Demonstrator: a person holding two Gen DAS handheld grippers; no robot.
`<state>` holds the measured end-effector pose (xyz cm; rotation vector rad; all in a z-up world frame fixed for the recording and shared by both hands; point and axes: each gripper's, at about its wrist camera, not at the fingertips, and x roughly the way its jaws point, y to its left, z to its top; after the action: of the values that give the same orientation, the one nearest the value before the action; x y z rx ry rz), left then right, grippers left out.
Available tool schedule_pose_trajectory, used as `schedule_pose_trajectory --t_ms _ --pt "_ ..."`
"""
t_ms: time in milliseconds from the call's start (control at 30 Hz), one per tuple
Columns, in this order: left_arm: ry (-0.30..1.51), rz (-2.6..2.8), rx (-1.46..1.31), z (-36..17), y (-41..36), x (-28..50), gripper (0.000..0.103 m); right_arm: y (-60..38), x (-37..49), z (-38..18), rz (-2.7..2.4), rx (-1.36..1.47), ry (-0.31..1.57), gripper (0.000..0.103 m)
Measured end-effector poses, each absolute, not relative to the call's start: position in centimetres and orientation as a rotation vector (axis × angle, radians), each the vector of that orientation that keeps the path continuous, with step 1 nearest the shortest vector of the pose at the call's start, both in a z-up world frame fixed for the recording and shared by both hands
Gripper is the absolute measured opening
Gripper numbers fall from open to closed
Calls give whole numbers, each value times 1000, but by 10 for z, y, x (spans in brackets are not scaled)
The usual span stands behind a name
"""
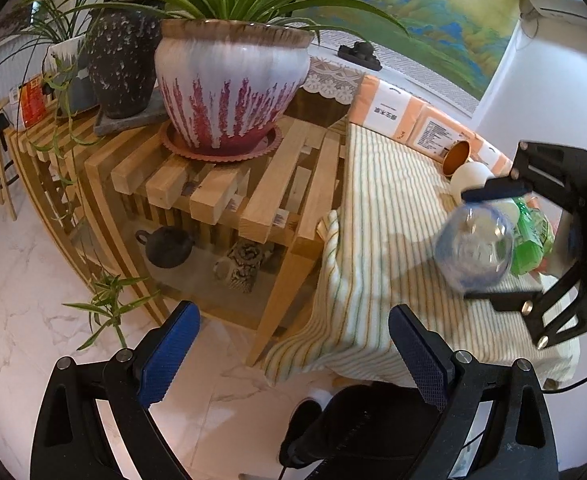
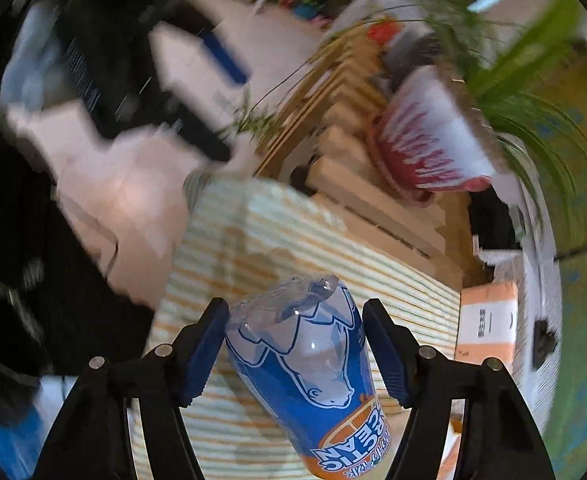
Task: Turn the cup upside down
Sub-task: 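Grasp the blue bottle with the right gripper while the left gripper releases it, then rotate the blue bottle upright with the right gripper and lower it to the table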
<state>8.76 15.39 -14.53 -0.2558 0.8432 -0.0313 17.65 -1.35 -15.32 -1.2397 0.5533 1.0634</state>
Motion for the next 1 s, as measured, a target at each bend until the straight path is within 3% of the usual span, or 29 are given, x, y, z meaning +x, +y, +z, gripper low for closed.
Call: schedule_pose_trajectory --t_ms 267,600,800,1000 --pt "818 -53 -235 -136 145 76 97 -40 201 -107 985 -701 596 65" --pt "800 -130 -188 -125 118 70 97 -128 203 -94 748 -70 549 64" --pt "798 -176 -158 -123 97 70 97 -162 195 -94 700 154 510 64" --pt "790 -202 -153 -121 86 72 97 -175 184 -86 632 192 501 64"
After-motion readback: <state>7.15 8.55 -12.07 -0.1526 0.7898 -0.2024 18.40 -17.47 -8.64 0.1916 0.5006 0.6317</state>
